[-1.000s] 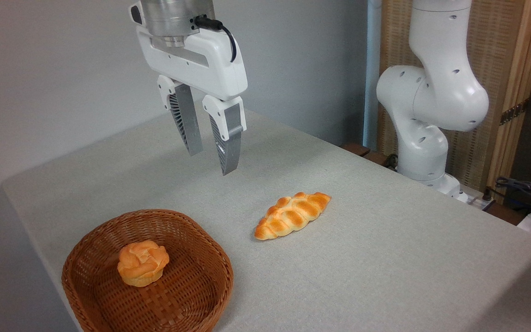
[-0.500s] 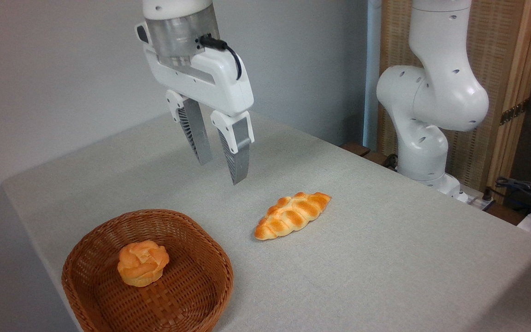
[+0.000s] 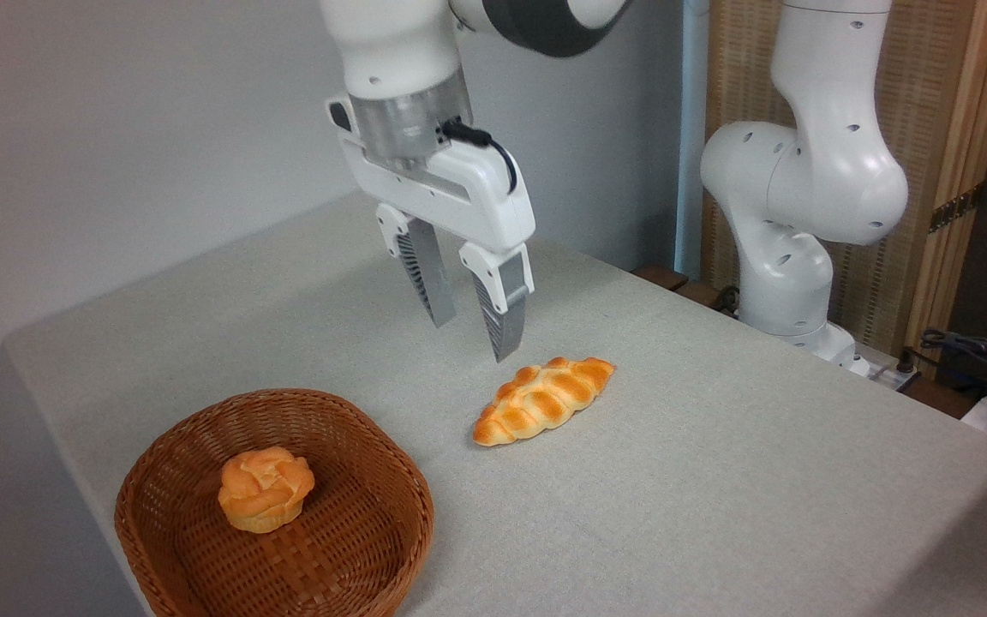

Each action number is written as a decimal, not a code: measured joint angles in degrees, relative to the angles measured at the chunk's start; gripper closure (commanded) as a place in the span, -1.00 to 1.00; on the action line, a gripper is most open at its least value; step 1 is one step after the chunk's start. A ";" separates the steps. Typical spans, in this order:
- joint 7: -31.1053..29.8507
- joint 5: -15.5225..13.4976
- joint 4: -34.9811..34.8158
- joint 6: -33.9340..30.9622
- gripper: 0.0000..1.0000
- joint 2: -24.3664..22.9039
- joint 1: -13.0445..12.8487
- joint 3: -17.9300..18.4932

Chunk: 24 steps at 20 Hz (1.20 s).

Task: Put bread into the basket
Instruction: 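Move the open gripper over the braided roll and lower it, then close the gripper on the middle of the braided roll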

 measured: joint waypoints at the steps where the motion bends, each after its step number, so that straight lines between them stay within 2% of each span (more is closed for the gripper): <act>1: 0.69 0.10 -1.82 0.61 -1.00 -0.54 -0.28 0.00; 12: 2.60 2.10 -15.37 6.68 -1.00 -1.32 -2.10 0.02; 24: 2.61 2.24 -17.59 9.23 -1.00 -1.56 -3.02 0.04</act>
